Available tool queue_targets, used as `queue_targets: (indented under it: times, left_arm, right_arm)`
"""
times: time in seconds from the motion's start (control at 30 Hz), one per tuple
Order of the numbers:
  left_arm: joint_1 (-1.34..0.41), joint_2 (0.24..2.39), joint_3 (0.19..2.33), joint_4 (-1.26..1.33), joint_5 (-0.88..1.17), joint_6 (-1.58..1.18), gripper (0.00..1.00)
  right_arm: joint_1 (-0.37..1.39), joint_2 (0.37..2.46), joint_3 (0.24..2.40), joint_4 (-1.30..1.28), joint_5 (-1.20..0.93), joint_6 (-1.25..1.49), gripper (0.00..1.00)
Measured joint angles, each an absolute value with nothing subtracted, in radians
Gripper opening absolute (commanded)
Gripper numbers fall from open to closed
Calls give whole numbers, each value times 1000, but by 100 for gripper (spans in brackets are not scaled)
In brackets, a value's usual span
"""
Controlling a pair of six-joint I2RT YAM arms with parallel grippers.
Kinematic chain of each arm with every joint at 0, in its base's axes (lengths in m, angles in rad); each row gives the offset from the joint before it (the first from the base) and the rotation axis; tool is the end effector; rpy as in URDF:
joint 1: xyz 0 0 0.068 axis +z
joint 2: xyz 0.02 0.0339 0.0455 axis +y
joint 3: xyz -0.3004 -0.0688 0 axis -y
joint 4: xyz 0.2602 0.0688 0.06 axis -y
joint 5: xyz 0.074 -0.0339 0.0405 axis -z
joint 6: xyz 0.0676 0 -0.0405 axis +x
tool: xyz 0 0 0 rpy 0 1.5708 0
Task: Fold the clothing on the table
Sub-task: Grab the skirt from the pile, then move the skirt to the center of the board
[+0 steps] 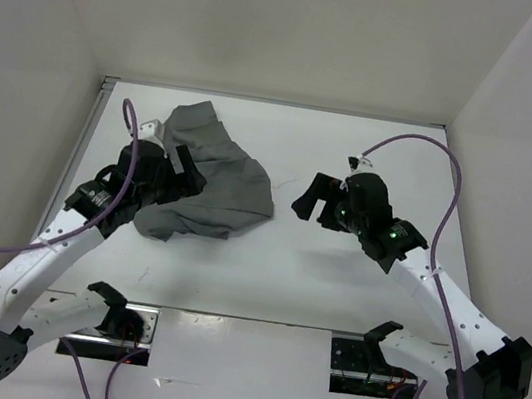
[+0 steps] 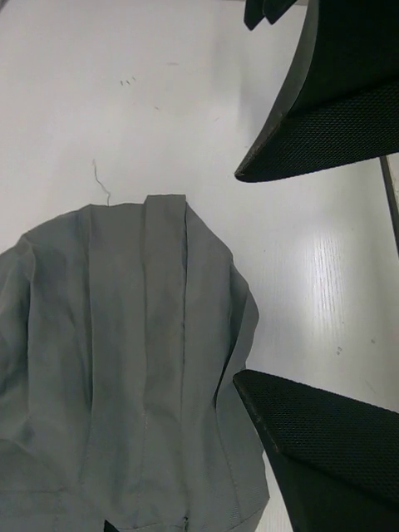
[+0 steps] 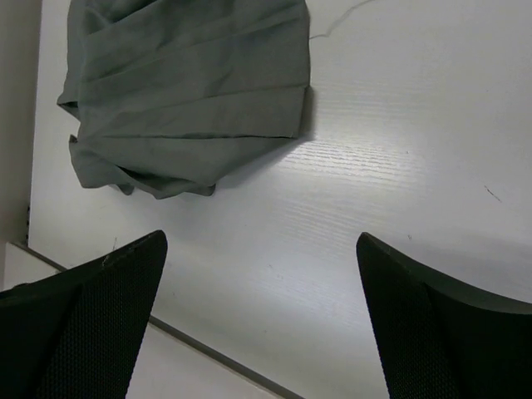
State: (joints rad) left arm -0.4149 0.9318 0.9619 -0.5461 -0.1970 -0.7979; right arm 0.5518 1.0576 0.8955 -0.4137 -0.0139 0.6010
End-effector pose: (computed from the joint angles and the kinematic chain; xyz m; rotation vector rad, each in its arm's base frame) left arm 0.2077 -0.0770 0.3532 -0.5225 2.0549 -0.5307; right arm 0.2190 0.1359 0.3153 0.0464 2.2259 0.6719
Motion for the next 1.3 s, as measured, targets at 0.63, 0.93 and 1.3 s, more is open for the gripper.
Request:
queue_targets:
  times: [0.63, 0.93, 1.3]
  left_arm:
    - [-162, 1066, 827, -717, -362, -1119, 100]
    - [-152, 1339, 798, -648, -315, -1118, 75]
    - [-164, 1362, 864, -575, -218, -995, 0]
  right_arm:
    - [538, 1061, 896, -424, -34, 590, 99]
    - [525, 1058, 896, -424, -38, 590, 99]
    - [511, 1049, 895, -424, -38, 591, 99]
